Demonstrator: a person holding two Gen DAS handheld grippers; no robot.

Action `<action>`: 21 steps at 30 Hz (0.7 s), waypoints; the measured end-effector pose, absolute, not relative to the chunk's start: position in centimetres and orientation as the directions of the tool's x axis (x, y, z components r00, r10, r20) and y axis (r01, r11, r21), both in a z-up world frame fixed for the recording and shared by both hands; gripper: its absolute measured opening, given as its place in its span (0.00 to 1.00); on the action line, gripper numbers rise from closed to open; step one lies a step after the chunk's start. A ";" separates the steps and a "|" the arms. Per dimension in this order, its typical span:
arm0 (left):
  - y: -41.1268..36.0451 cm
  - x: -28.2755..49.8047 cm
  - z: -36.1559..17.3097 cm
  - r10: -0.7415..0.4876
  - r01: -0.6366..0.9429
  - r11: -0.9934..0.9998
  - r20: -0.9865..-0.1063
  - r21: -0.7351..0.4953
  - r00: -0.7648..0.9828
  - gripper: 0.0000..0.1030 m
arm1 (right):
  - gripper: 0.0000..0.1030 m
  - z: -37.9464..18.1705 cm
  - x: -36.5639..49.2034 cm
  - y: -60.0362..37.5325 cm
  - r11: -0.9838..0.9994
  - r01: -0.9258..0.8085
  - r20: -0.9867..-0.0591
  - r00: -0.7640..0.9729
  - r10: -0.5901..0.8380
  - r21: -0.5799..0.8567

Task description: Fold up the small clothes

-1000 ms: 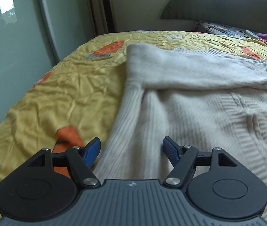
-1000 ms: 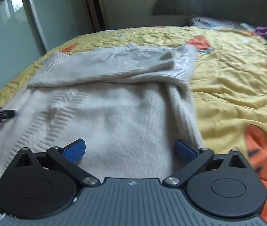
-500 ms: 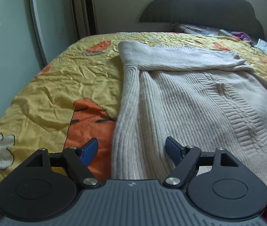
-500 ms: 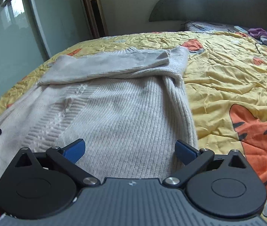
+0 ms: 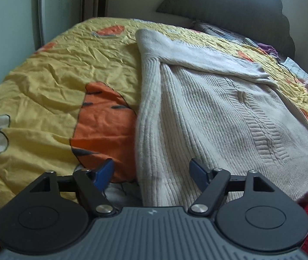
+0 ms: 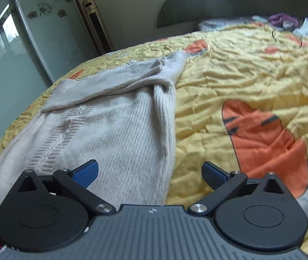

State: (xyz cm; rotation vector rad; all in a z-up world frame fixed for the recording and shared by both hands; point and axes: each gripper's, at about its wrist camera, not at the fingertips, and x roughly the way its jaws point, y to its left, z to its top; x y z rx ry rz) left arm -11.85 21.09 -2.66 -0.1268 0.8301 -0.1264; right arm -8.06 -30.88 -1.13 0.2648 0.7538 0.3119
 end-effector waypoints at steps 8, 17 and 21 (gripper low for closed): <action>20.9 -11.7 -2.9 -0.203 0.086 0.977 -0.734 -0.194 0.649 0.50 | 0.79 -1.6 -9.3 -32.1 0.879 -0.232 -0.651 0.598 0.467 0.417; 21.4 -12.1 -3.3 -0.306 0.153 0.949 -0.701 -0.275 0.644 0.50 | 0.69 -3.3 -9.6 -31.1 0.652 -0.321 -0.518 0.413 0.749 0.687; 21.1 -12.0 -3.7 -0.383 0.184 0.919 -0.672 -0.350 0.633 0.44 | 0.52 -4.2 -8.3 -29.3 0.600 -0.309 -0.481 0.383 0.789 0.738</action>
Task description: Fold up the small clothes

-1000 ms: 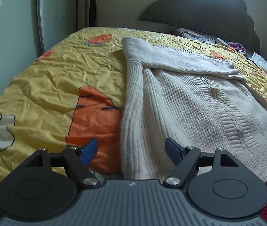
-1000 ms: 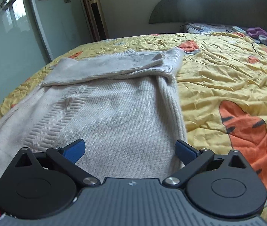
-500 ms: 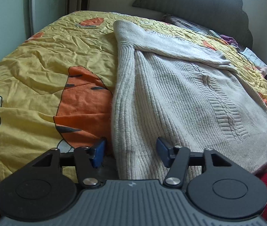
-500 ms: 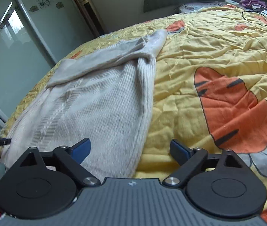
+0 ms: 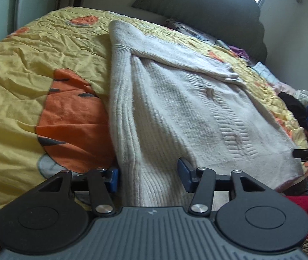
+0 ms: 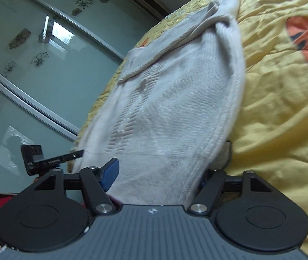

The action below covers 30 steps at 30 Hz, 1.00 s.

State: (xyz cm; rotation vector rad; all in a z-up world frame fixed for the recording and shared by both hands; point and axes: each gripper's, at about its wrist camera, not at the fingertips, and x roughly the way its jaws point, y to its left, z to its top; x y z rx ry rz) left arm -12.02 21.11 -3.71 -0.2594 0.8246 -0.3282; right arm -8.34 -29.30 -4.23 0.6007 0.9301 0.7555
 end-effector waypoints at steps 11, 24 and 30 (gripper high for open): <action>18.7 -13.1 -3.2 -0.320 0.216 0.947 -0.670 -0.237 0.670 0.09 | 0.13 -4.4 -8.3 -27.7 0.649 -0.304 -0.539 0.373 0.755 0.698; 16.5 -13.6 0.4 -0.323 0.252 0.946 -0.561 -0.203 0.762 0.07 | 0.10 0.2 -8.5 -25.5 0.735 -0.407 -0.553 0.485 0.677 0.543; 17.1 -12.8 2.4 -0.371 0.256 0.922 -0.481 -0.289 0.794 0.07 | 0.10 3.0 -7.3 -25.2 0.710 -0.466 -0.481 0.525 0.702 0.528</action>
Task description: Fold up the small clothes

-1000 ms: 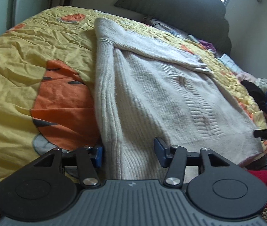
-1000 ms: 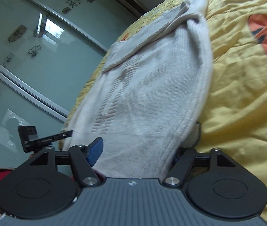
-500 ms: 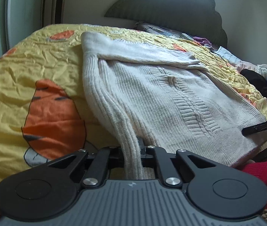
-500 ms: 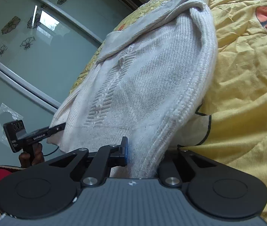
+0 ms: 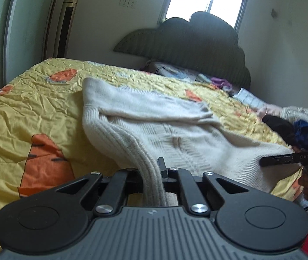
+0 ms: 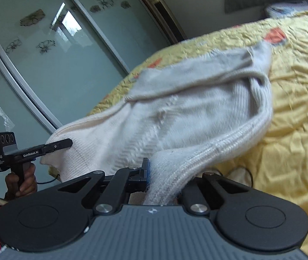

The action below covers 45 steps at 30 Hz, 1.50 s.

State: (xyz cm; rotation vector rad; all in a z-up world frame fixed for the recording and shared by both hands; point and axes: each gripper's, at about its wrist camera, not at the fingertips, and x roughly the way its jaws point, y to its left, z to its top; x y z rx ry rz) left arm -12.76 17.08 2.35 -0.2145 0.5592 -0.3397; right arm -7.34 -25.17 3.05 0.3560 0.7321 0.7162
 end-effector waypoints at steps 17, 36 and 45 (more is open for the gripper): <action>19.6 -7.7 5.3 -0.300 0.117 0.893 -0.380 -0.435 0.875 0.07 | 0.10 6.0 -2.2 -25.7 0.748 -0.434 -0.393 0.656 0.644 0.502; 19.8 -1.0 5.2 -0.182 -0.028 0.894 -0.419 -0.448 0.890 0.07 | 0.10 5.5 3.2 -25.7 0.803 -0.355 -0.403 0.724 0.560 0.479; 20.0 1.6 5.4 -0.161 -0.062 0.895 -0.447 -0.443 0.880 0.07 | 0.10 5.8 5.6 -25.3 0.812 -0.354 -0.402 0.733 0.549 0.463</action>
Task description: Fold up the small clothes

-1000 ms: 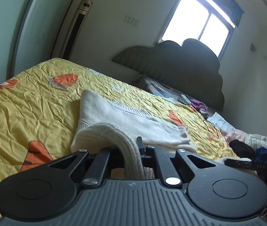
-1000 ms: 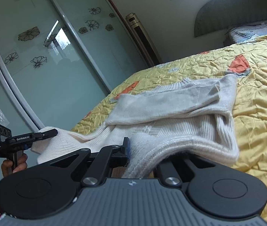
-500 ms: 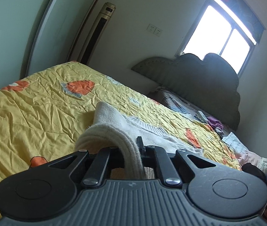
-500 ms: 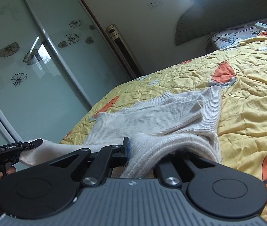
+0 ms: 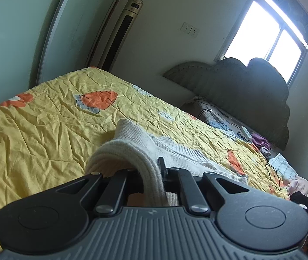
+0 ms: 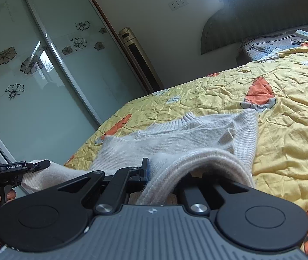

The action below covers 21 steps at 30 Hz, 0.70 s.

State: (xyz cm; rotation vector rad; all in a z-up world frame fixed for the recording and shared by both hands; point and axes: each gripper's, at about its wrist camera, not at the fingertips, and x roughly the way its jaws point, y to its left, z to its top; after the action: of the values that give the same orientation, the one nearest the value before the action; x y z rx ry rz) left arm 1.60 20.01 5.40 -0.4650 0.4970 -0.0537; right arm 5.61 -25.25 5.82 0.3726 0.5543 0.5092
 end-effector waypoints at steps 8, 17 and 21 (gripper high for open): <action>19.3 3.9 6.4 -0.140 -0.067 0.908 -0.451 -0.413 0.882 0.07 | 0.10 5.8 7.7 -25.5 0.815 -0.340 -0.390 0.748 0.537 0.469; 17.5 7.1 8.1 -0.102 -0.059 0.936 -0.428 -0.347 0.898 0.07 | 0.10 6.2 10.5 -26.0 0.824 -0.324 -0.374 0.772 0.515 0.465; 17.1 8.5 8.6 -0.094 -0.061 0.939 -0.425 -0.338 0.900 0.07 | 0.10 6.5 11.7 -26.2 0.825 -0.322 -0.365 0.779 0.510 0.464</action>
State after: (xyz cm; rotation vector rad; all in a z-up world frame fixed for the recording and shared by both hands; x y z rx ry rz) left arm 8.51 17.13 8.56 -0.3528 0.4522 -0.0171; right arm 11.66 -26.24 6.46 0.3938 0.5018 0.4621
